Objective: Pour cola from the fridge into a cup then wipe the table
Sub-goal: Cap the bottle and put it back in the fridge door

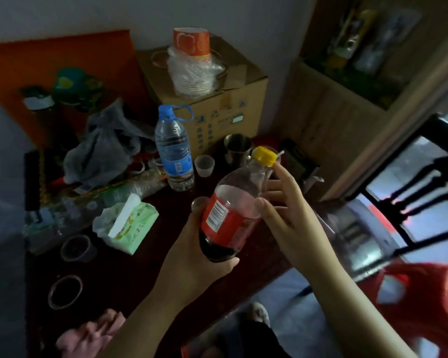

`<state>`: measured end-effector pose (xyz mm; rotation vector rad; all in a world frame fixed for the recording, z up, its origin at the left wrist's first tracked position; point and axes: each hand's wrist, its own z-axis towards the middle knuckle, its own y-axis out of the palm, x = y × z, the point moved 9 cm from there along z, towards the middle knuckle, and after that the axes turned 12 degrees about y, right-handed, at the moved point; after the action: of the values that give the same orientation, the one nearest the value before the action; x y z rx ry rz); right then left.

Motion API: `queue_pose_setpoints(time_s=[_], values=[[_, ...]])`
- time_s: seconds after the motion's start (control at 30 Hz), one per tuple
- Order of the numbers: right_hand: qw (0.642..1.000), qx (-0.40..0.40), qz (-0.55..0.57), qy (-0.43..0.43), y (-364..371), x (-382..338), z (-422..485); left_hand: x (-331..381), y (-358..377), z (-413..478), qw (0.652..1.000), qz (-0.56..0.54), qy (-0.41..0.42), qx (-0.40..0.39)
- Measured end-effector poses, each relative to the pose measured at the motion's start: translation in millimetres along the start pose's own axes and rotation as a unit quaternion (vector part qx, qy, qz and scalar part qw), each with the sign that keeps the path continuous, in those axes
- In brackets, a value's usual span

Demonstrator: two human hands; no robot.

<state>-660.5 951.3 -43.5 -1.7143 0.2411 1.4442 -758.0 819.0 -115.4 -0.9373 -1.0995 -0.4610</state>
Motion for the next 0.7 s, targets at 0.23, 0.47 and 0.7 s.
queue_pose_setpoints(time_s=[0.23, 0.47, 0.7], values=[[0.990, 0.124, -0.023, 0.060, -47, -1, -72, 41, 39, -18, 0.991, -0.034, 0.073, -0.105], [0.963, 0.255, -0.048, 0.075, -113, -1, -164, 96, 104, -48, 0.960, -0.128, 0.139, -0.207], [0.930, 0.353, -0.047, 0.089, -151, -4, -280, 149, 153, -117, 0.928, -0.104, 0.221, -0.282]])
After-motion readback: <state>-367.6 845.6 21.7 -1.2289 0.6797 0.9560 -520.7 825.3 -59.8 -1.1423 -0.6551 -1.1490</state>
